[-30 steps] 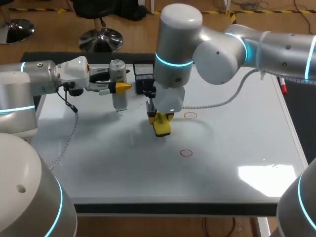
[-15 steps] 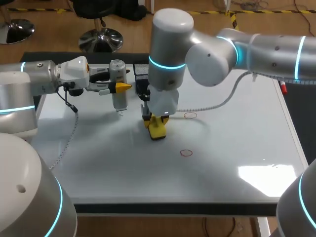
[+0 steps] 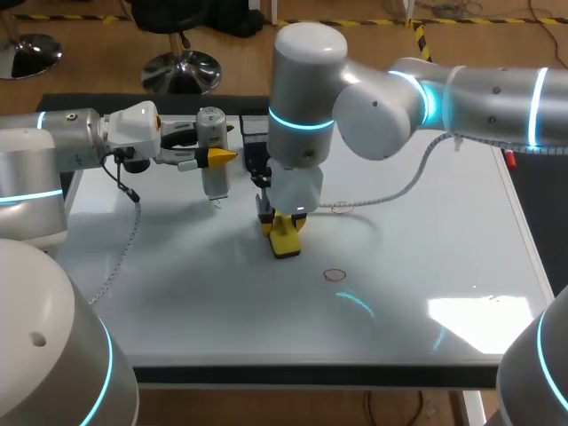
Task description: Pick up the inspection probe, press it on each red-marked spot on the whiteboard one by one, put down the probe, pick up the eraser, and wipe off all the red marks.
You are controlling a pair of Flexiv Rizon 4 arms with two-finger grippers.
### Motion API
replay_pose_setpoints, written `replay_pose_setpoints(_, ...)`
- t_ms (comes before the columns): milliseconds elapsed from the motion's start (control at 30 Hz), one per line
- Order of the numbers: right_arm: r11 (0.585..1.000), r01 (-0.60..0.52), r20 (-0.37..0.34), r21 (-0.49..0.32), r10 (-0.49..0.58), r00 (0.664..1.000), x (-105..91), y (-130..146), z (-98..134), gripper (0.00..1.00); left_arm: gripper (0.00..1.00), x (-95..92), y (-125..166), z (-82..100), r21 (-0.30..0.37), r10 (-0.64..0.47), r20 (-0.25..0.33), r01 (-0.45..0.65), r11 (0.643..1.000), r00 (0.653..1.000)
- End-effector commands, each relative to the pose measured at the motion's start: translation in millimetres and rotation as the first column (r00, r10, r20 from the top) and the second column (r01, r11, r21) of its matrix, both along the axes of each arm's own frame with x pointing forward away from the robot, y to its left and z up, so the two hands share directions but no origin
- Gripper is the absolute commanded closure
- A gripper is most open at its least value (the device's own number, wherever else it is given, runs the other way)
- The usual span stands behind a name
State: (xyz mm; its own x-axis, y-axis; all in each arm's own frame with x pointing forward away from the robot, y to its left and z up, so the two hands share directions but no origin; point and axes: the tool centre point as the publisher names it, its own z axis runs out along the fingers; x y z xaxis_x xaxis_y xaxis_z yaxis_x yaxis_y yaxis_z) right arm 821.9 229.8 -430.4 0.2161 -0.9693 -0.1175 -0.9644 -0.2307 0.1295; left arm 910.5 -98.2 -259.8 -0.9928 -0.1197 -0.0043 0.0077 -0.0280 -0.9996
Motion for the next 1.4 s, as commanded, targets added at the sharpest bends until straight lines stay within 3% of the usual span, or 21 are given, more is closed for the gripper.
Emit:
replay_pose_setpoints(33,1.000,0.000,-0.001,-0.001,0.000,1.000,-1.5,-5,-6,1.00,1.00,0.3,0,0.5,-0.001,-0.001,0.001,0.001,1.000,1.000)
replay_pose_setpoints(1100,0.997,0.051,-0.021,-0.058,-0.052,0.998,-4.4,-57,-14,1.00,1.00,0.3,0,0.5,-0.001,-0.001,0.001,0.001,1.000,1.000)
replay_pose_setpoints(1400,0.999,0.031,0.020,-0.036,-0.030,0.999,1.4,-46,9,1.00,1.00,0.3,0,0.5,-0.001,-0.001,0.001,0.001,1.000,1.000)
